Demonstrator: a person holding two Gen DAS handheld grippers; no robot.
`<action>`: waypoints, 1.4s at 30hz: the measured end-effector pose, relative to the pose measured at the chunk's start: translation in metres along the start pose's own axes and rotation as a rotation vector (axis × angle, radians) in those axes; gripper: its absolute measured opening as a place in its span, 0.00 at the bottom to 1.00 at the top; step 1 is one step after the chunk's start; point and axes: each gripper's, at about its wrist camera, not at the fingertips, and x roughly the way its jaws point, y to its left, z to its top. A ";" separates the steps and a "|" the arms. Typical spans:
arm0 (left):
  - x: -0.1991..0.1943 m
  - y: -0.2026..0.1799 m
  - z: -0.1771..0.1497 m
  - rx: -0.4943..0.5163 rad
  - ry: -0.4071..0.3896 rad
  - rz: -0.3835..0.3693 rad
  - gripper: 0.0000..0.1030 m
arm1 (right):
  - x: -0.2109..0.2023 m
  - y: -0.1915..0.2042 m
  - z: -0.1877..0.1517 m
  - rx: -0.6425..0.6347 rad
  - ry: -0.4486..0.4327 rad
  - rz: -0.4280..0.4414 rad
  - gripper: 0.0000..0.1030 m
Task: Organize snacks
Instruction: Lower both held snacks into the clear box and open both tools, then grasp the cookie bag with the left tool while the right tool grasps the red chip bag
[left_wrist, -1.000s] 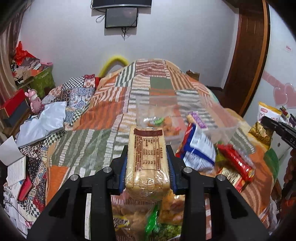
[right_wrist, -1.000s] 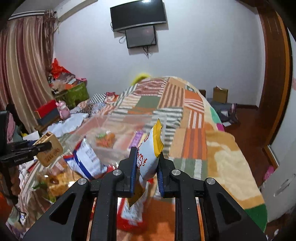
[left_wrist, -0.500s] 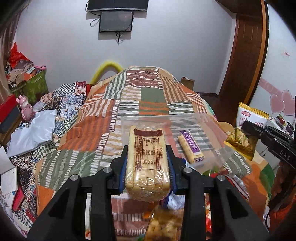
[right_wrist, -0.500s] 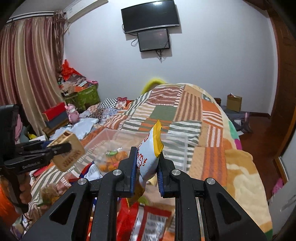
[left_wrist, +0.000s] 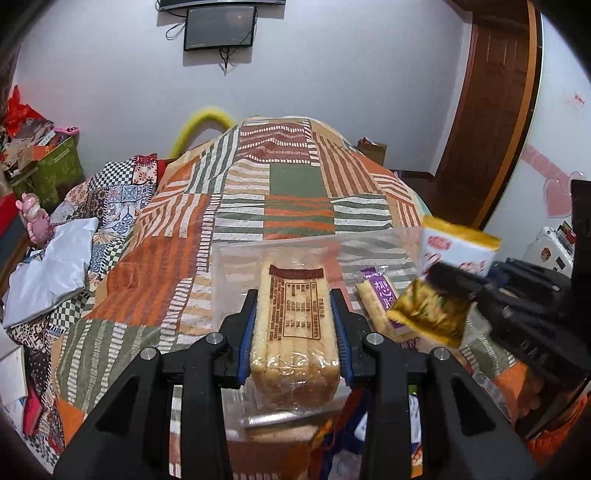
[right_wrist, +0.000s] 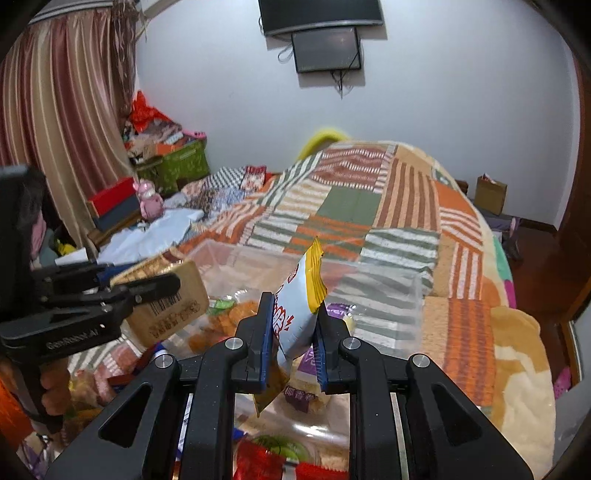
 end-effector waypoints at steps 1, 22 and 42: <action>0.004 0.000 0.000 0.002 0.009 0.000 0.35 | 0.005 0.001 0.000 -0.003 0.012 -0.001 0.16; 0.028 0.001 -0.009 -0.019 0.072 -0.002 0.35 | 0.038 0.005 -0.009 -0.032 0.150 0.031 0.17; -0.037 -0.004 -0.013 -0.001 -0.015 0.023 0.67 | -0.022 0.014 -0.005 -0.059 0.025 -0.083 0.62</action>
